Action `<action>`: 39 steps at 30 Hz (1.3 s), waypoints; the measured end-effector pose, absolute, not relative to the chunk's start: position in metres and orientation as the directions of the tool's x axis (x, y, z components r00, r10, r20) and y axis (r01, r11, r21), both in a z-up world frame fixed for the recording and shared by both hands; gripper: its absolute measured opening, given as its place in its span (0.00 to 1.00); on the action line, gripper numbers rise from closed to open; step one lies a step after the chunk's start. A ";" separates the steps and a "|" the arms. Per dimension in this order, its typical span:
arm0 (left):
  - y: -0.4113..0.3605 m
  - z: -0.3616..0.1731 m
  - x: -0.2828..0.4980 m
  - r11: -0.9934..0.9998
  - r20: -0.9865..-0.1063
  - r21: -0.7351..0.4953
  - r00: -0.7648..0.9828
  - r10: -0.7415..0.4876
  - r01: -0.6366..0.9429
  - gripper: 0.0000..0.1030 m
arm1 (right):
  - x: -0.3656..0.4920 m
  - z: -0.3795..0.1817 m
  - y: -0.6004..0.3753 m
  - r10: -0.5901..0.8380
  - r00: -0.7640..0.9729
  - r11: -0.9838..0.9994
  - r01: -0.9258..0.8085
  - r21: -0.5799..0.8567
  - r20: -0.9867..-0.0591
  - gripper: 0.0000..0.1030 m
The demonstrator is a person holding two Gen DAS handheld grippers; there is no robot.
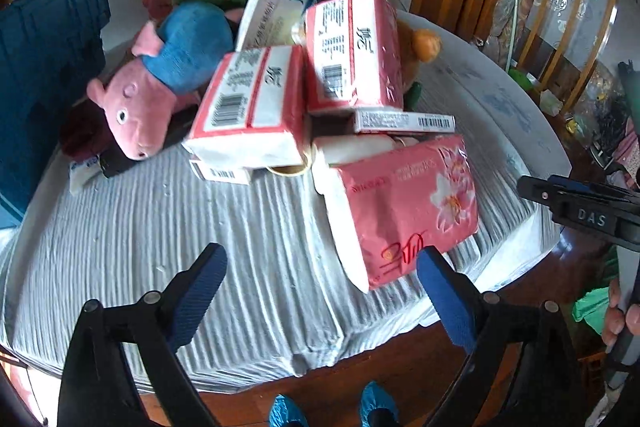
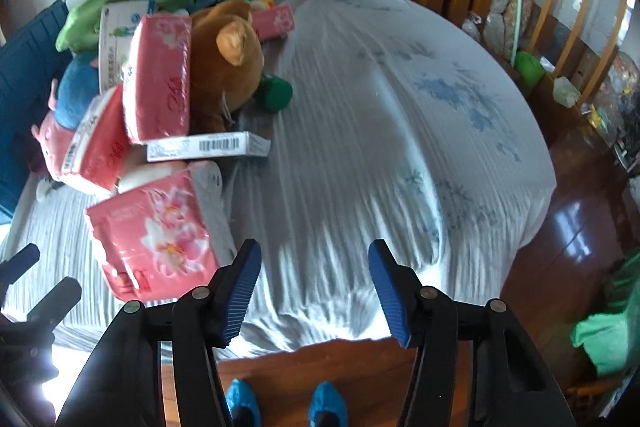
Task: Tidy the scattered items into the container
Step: 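Withdraw both tools from the crate back over the pile, then grasp the pink tissue pack with the left tool while the right grasps the white pill bottle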
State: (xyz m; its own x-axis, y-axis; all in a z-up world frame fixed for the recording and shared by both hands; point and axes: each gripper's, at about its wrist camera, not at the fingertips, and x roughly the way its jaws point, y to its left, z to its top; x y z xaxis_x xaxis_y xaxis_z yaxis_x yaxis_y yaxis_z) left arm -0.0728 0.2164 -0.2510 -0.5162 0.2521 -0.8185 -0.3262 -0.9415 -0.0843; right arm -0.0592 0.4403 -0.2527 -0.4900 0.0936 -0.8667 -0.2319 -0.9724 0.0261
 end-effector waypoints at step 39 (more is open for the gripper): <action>0.228 -0.266 -0.092 -1.000 -0.810 0.001 -0.587 0.007 -0.014 0.83 | -0.064 -0.283 0.385 -0.219 -0.484 -0.975 0.140 0.172 -0.847 0.54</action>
